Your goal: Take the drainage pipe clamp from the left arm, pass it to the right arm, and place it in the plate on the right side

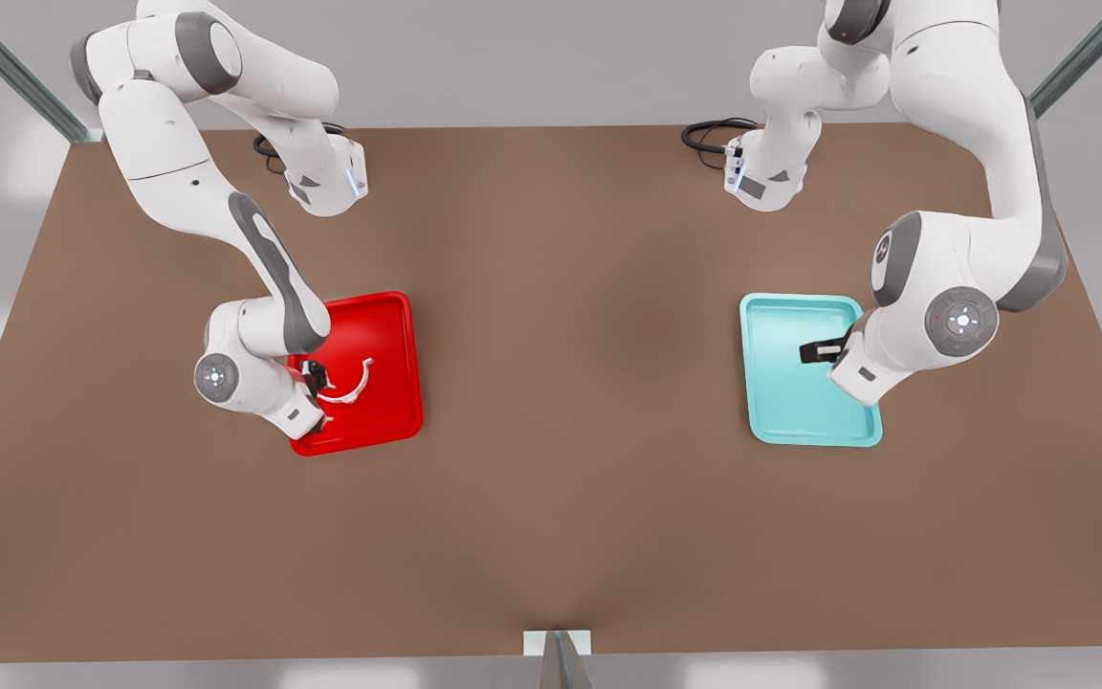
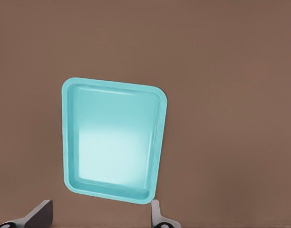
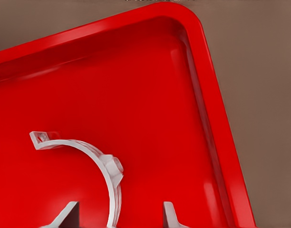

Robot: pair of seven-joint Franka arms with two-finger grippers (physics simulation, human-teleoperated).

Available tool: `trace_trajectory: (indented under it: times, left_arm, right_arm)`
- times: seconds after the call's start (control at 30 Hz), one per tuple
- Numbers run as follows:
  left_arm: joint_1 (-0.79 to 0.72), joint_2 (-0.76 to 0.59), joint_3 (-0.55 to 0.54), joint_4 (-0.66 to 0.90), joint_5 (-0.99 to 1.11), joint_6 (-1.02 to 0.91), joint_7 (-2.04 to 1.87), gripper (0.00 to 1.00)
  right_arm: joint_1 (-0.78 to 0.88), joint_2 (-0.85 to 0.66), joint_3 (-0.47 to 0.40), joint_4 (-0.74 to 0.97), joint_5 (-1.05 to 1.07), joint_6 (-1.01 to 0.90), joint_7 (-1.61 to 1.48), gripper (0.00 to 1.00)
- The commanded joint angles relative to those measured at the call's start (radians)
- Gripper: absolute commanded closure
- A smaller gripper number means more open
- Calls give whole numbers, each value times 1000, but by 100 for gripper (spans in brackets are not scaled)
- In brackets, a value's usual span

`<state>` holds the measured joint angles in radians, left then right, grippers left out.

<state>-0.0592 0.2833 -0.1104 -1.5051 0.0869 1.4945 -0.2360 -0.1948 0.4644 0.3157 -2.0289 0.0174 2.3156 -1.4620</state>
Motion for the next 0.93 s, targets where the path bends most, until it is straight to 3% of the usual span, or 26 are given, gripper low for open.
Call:
trace_trajectory:
  times: [0.0, 0.13, 0.2, 0.27, 0.33, 0.37, 0.43, 0.53, 0.63, 0.9]
  left_arm:
    - [9, -1, 0, 0, 1, -13, 149, 0]
    - [12, -1, 0, 0, 1, -19, 149, 0]
    - [12, -3, 0, 0, 1, -20, 150, 0]
    - [12, -3, 0, 0, 1, -27, 150, 0]
    - [13, -3, 0, 0, 1, -27, 150, 0]
    - [13, -3, 0, 0, 1, -27, 150, 0]
    - [13, -3, 0, 0, -1, -27, 150, 0]
    - [16, -7, 0, 0, -4, -26, 165, 0]
    - [113, -10, 3, 29, -87, -28, 282, 0]
    - [101, -7, -34, 85, -88, -48, 271, 0]
  right_arm:
    - [0, -3, 0, 13, 3, 15, -159, 0]
    - [0, 14, -7, 240, 13, -219, -138, 0]
    - [-8, 0, -49, 311, -2, -335, 38, 0]
    - [-5, 14, -126, 519, -57, -732, 483, 0]
    - [15, 10, -121, 590, -112, -904, 1128, 0]
    - [63, 8, -116, 676, -192, -983, 1256, 0]
    - [46, -33, -121, 691, -142, -984, 1322, 0]
    - [28, -266, -127, 562, -99, -946, 1255, 0]
    - [21, -297, -127, 561, -109, -943, 1236, 0]
    - [21, -317, -126, 510, -111, -890, 1238, 0]
